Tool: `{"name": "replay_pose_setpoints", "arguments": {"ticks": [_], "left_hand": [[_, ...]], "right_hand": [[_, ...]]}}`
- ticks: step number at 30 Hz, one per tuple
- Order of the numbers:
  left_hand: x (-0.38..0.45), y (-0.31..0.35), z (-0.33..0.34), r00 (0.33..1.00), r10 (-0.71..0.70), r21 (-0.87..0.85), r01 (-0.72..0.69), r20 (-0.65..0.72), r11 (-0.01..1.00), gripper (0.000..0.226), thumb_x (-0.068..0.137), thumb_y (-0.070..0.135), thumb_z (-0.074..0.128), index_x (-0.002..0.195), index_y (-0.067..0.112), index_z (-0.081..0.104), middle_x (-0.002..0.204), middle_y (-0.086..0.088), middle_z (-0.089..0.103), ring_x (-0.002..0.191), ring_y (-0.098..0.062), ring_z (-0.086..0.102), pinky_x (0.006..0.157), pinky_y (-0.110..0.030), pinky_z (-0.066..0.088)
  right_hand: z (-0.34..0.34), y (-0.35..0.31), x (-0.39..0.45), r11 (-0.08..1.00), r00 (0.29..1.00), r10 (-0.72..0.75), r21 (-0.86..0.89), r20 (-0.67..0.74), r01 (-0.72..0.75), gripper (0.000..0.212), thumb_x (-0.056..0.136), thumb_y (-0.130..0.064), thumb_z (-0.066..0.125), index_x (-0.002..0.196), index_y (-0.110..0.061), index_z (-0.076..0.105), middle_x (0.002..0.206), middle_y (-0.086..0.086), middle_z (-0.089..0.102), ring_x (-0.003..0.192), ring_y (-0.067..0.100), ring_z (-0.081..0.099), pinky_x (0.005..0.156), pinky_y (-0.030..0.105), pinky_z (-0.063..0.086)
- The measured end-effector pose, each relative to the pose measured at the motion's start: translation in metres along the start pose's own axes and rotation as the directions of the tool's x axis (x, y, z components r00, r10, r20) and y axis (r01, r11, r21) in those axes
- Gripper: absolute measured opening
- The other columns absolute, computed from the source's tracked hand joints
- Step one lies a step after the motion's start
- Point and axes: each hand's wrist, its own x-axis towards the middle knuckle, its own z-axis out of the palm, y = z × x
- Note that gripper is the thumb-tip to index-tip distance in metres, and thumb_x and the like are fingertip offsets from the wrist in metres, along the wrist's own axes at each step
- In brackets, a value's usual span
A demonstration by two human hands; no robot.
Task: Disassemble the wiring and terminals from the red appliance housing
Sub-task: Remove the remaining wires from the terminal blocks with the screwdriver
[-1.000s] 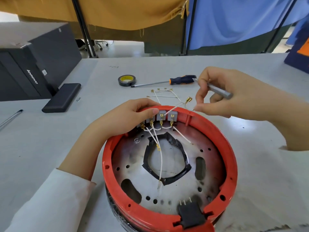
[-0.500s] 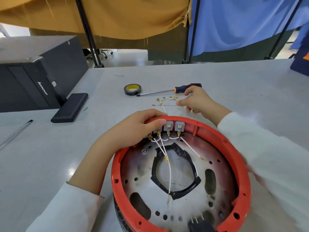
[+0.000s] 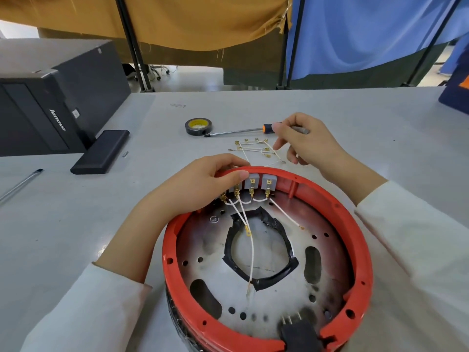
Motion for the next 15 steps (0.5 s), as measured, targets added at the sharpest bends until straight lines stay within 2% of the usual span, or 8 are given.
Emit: {"name": "replay_pose_setpoints", "arguments": {"ticks": [4,6,10,12,15], "left_hand": [[-0.002,0.004,0.002,0.990,0.038,0.047,-0.032,-0.134,0.998,0.021,0.090,0.037,0.058,0.110,0.033,0.064,0.100,0.021,0.065,0.089,0.009,0.059,0.073,-0.004,0.042],[-0.003,0.005,0.002,0.979,0.065,0.038,-0.058,-0.195,0.998,0.015,0.090,0.029,0.059,0.102,0.032,0.068,0.092,0.022,0.067,0.083,0.008,0.061,0.074,-0.009,0.046],[-0.007,0.009,-0.003,0.953,0.089,0.000,-0.093,-0.291,0.996,0.017,0.089,0.020,0.059,0.095,0.031,0.070,0.091,0.018,0.070,0.084,0.003,0.064,0.083,-0.020,0.051],[-0.009,0.009,-0.009,0.962,0.061,-0.057,-0.078,-0.265,0.995,0.019,0.089,0.020,0.059,0.098,0.035,0.068,0.096,0.020,0.069,0.089,0.001,0.065,0.086,-0.023,0.050],[-0.009,0.008,-0.010,0.992,-0.014,-0.043,0.008,-0.123,0.999,0.024,0.091,0.029,0.057,0.113,0.037,0.061,0.108,0.024,0.065,0.097,0.005,0.061,0.091,-0.020,0.046]], "right_hand": [[0.008,-0.023,-0.029,0.993,0.985,-0.079,0.104,0.150,0.064,0.023,0.095,-0.034,0.054,0.086,-0.013,0.052,0.066,0.001,0.068,0.033,0.012,0.040,0.036,0.017,0.029],[0.013,-0.024,-0.038,0.992,0.973,-0.114,0.078,0.199,0.100,0.022,0.096,-0.032,0.053,0.085,-0.012,0.051,0.066,0.001,0.067,0.035,0.011,0.039,0.038,0.018,0.032],[0.011,-0.019,-0.045,0.987,0.966,-0.156,0.059,0.205,0.147,0.019,0.096,-0.029,0.053,0.084,-0.015,0.052,0.068,0.004,0.068,0.038,0.011,0.040,0.041,0.017,0.035],[0.008,-0.017,-0.047,0.986,0.967,-0.167,0.036,0.194,0.163,0.019,0.096,-0.030,0.053,0.082,-0.019,0.052,0.066,0.001,0.068,0.040,0.011,0.041,0.043,0.020,0.037],[0.006,-0.013,-0.051,0.980,0.972,-0.179,-0.061,0.153,0.190,0.020,0.094,-0.035,0.054,0.077,-0.025,0.051,0.065,-0.002,0.068,0.041,0.007,0.042,0.045,0.020,0.037]]}}
